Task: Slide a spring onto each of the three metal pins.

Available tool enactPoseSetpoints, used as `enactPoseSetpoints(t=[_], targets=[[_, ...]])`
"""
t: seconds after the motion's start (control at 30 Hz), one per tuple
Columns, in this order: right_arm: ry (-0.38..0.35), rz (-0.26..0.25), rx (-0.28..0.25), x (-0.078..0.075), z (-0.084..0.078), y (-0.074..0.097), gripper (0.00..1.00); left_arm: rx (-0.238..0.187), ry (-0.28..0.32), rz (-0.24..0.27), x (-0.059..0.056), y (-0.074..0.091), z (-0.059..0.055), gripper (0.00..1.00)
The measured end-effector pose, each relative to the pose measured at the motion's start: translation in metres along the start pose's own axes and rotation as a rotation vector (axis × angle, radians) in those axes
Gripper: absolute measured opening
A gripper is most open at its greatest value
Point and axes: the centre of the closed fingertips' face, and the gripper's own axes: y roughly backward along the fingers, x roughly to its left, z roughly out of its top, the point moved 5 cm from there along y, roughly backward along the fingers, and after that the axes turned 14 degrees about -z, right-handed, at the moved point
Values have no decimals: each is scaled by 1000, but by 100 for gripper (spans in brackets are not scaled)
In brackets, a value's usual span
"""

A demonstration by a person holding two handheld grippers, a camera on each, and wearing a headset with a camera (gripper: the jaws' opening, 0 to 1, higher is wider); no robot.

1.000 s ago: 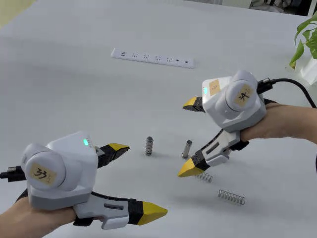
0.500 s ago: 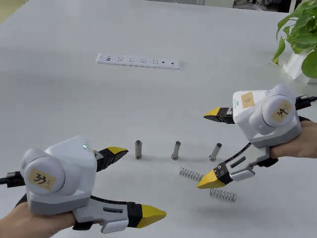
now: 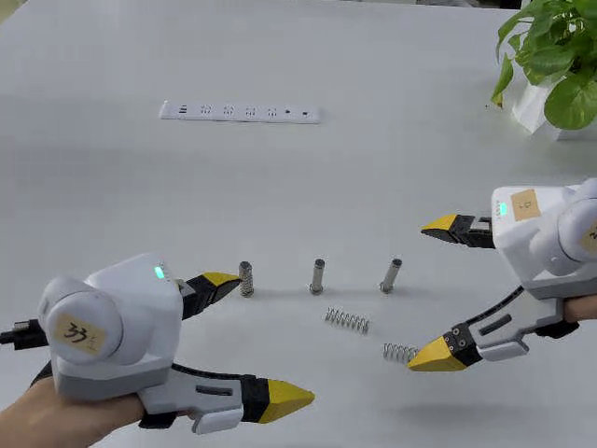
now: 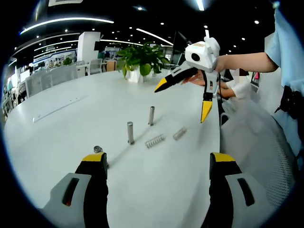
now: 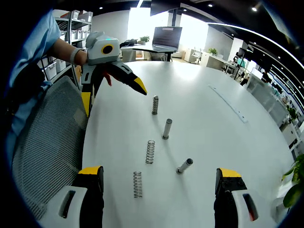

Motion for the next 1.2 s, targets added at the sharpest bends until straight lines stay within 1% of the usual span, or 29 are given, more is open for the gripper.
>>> enactPoseSetpoints(t=[0.1,0.2,0.27,0.4,0.47,0.53,0.7,0.77,0.97,1.03,1.17,1.2], targets=[[-31,-9,-1,6,-5,7,98,5,-12,-5,1,-3,2,86],[-44,-19,7,9,-11,12,98,3,-10,-7,2,-4,3,86],[-56,-24,11,11,-15,15,97,10,-15,-9,2,-6,3,86],[-83,-40,11,13,-22,21,97,17,-22,-17,3,-8,4,86],[-93,-51,22,14,-28,25,97,23,-25,-22,3,-10,5,85],[-106,-60,18,14,-31,29,98,28,-28,-27,4,-13,6,85],[-127,-72,16,15,-35,34,97,48,-41,-50,4,-20,7,84],[-140,-78,8,15,-36,35,97,53,-48,-60,4,-23,8,84],[-164,-88,8,17,-42,36,97,85,-93,-100,5,-35,15,81],[-175,-91,7,17,-44,37,97,101,-121,-112,5,-39,18,78],[-187,-96,8,18,-48,39,97,125,-156,-135,5,-47,21,72],[-191,-98,8,18,-50,41,97,137,-171,-137,6,-50,21,69]])
